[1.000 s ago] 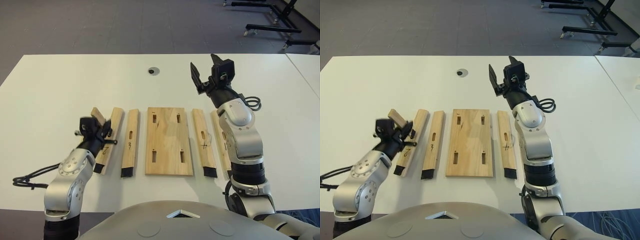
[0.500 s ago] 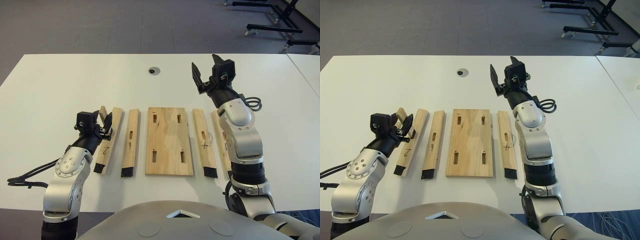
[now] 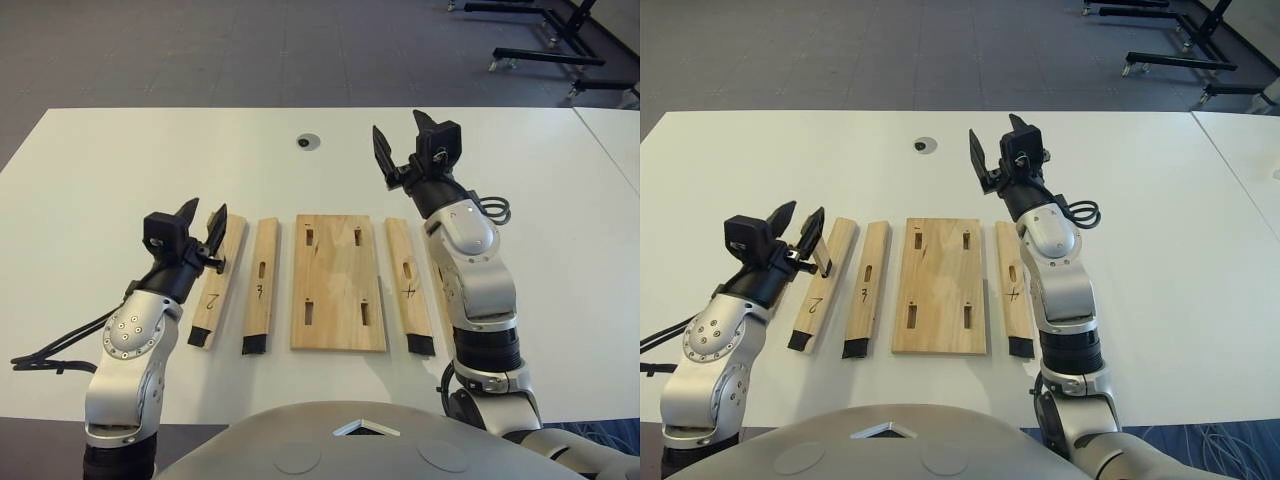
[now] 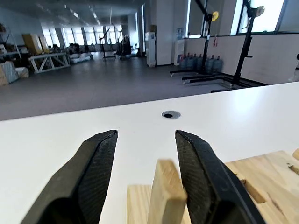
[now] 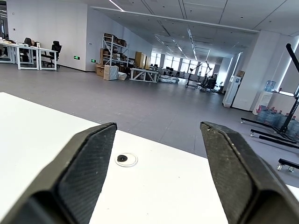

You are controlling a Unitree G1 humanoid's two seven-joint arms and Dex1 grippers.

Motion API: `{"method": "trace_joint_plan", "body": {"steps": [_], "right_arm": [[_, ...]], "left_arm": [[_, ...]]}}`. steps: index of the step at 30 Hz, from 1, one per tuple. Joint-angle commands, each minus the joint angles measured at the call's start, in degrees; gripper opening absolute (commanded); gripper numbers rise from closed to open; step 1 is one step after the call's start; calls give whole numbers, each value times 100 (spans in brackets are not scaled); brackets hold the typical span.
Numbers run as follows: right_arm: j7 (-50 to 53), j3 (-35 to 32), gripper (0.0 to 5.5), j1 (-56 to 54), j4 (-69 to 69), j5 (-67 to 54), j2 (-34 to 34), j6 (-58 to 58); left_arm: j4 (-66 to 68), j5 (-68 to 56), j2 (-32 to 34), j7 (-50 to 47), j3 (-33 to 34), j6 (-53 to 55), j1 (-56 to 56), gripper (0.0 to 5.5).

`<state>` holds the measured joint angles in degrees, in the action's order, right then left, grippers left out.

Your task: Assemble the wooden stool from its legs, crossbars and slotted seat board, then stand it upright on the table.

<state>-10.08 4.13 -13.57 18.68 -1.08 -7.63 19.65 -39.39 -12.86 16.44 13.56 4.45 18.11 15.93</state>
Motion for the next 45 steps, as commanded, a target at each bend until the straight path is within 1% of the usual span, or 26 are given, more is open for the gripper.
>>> {"method": "trace_joint_plan", "body": {"steps": [1,7,12,14,17,22,31,34,36,38,40,42,45], "right_arm": [[23,32,330,6,61,-16,56,-49],[32,45,330,-25,33,-7,111,-63],[36,60,330,-97,-57,-14,158,-85],[9,89,330,-155,-106,-17,179,-115],[6,101,330,-213,-137,-9,192,-144],[48,82,330,-202,-168,12,210,-162],[93,-20,330,-229,-132,-24,206,-329],[102,-60,330,-229,-137,-63,217,-333],[67,-29,330,-250,-144,-81,215,-286],[-19,22,330,-257,-125,-100,183,-242],[-113,16,330,-261,-95,-120,119,-186],[-184,-61,330,-279,-30,-175,44,-108],[-200,-152,330,-297,28,-240,-7,-43]], "left_arm": [[-63,-94,106,224,106,-326,-325,226],[-8,-104,78,210,129,-260,-675,226],[620,-263,236,146,312,212,-2267,226],[649,-482,175,63,380,543,-2577,226],[480,-870,107,51,301,1042,-2699,226],[177,-1108,185,55,168,1531,-2575,226],[271,-1125,146,1,221,1519,-2744,226],[382,-1135,131,90,119,1482,-2606,226],[633,-968,269,192,-102,1597,-2297,226],[1100,-674,511,399,-398,1578,-1708,226],[1616,-377,671,615,-653,1261,-877,226],[2100,-328,633,714,-671,1018,-194,226],[2247,-423,535,725,-607,782,-104,226]]}}
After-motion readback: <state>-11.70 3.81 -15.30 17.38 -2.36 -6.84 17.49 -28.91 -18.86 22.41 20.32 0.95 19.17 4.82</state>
